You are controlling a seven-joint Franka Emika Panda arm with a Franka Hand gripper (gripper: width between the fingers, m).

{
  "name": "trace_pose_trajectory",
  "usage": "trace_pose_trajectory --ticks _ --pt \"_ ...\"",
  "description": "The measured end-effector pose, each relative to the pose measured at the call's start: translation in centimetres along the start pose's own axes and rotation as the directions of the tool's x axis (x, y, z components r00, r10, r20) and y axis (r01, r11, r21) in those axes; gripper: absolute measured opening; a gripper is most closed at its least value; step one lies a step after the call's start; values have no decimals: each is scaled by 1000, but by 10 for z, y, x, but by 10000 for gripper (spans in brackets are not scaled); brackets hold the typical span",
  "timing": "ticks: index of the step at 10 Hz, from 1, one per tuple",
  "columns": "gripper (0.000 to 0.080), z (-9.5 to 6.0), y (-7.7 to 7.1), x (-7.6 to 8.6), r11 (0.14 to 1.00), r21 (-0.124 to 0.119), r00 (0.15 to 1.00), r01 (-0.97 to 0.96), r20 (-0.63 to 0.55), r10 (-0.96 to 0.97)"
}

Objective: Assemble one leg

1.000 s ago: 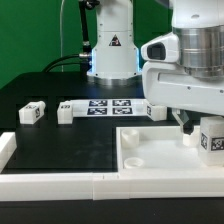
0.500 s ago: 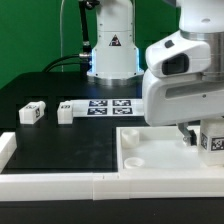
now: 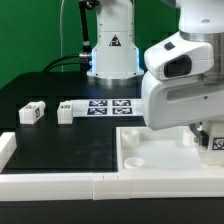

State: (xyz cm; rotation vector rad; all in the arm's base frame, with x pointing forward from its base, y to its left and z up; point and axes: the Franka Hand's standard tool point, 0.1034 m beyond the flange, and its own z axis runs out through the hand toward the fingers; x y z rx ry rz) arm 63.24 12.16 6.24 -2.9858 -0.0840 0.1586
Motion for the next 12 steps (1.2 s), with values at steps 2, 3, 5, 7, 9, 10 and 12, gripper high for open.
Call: trace_pose_trajectory --ticks 2,3,5,7,9,10,12 --pt "294 1 4 0 999 -2 999 -47 0 47" --pt "294 1 5 1 995 0 995 -98 -4 98" --pt "294 1 5 2 936 5 936 -352 -8 352" --pt "294 2 4 1 789 6 789 -615 -5 615" --pt "294 3 4 1 604 11 604 -797 -14 797" --pt "294 3 4 1 477 15 477 -879 -7 879" --pt "294 4 2 -1 231 8 231 -973 1 973"
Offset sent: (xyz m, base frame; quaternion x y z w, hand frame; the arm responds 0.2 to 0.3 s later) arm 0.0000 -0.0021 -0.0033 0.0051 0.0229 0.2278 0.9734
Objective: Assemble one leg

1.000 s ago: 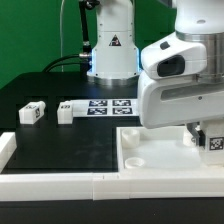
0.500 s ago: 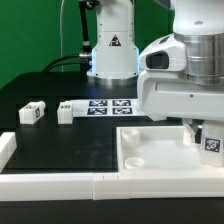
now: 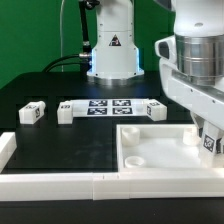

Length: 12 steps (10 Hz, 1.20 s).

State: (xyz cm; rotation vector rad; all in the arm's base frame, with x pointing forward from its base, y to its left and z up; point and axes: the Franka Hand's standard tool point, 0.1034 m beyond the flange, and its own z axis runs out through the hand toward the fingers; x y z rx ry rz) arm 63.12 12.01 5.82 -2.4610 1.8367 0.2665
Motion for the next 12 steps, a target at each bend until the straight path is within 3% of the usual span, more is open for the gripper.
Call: trace_pose_trajectory --ticks 2,4,6,7,8,10,12 --pt "294 2 0 -3 984 -2 984 -178 -5 178" --pt "294 2 1 -3 992 -3 992 -123 -7 123" --pt "574 1 1 -6 998 3 998 -70 -8 70" --pt "574 0 2 -7 995 1 995 100 -11 -100" --pt "635 -1 1 -8 975 1 974 224 -11 -224" --pt "649 -2 0 -14 873 -1 873 487 -11 -487" --pt "649 -4 -2 -14 652 -21 651 758 -23 -758"
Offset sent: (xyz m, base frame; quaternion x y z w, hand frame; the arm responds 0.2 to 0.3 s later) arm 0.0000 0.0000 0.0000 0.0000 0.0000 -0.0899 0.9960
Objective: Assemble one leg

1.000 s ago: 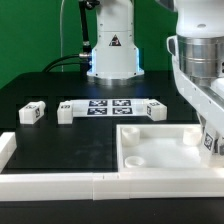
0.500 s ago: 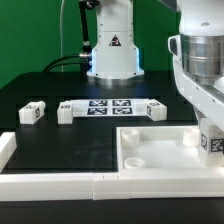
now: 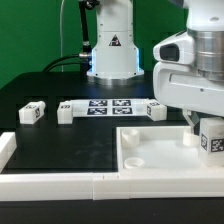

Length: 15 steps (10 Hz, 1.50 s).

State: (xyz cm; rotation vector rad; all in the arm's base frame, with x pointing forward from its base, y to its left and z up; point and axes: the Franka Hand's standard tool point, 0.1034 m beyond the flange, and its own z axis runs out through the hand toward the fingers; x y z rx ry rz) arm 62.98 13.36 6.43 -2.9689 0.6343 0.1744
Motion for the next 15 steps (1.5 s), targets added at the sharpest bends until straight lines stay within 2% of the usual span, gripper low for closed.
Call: trace_pose_trajectory --ticks 2,4,6,7,8,10,11,12,13,14,15 --pt "649 -1 1 3 966 -24 967 256 16 -256" --pt "649 -1 3 4 903 -29 904 428 20 -428" --pt "649 0 8 6 795 -36 795 606 30 -605" --pt "649 0 9 7 740 -40 741 671 35 -670" --pt "649 0 11 8 646 -49 648 761 45 -760" --pt "649 0 12 9 617 -49 619 786 47 -784" --pt "545 0 12 9 617 -49 619 785 47 -784" --pt "399 0 13 9 617 -49 619 785 47 -784" --pt "399 0 13 9 617 -49 619 785 47 -784" --pt "288 0 13 9 624 -49 626 780 46 -779" --pt "288 0 13 9 650 -51 651 759 45 -757"
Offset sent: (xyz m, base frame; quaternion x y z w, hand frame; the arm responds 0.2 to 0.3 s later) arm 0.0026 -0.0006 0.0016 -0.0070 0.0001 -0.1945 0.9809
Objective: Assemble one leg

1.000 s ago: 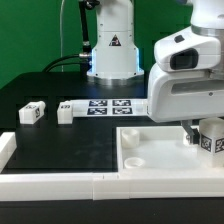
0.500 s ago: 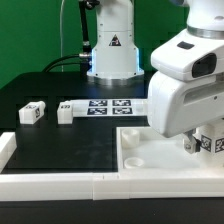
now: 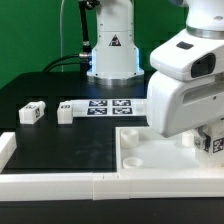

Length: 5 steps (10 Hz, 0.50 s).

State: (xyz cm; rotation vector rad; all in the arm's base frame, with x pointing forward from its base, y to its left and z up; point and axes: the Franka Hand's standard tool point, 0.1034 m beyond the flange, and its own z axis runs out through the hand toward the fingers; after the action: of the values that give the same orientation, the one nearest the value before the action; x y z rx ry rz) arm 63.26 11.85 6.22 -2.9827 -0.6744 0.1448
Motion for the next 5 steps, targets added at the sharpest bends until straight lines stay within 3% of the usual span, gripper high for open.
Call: trace_pose_trajectory --ticks 1,2,5 --pt "289 0 0 0 999 3 999 -41 -2 41" --pt "289 0 2 0 980 13 980 -200 -5 200" --pt "289 0 4 0 832 23 832 -554 -5 554"
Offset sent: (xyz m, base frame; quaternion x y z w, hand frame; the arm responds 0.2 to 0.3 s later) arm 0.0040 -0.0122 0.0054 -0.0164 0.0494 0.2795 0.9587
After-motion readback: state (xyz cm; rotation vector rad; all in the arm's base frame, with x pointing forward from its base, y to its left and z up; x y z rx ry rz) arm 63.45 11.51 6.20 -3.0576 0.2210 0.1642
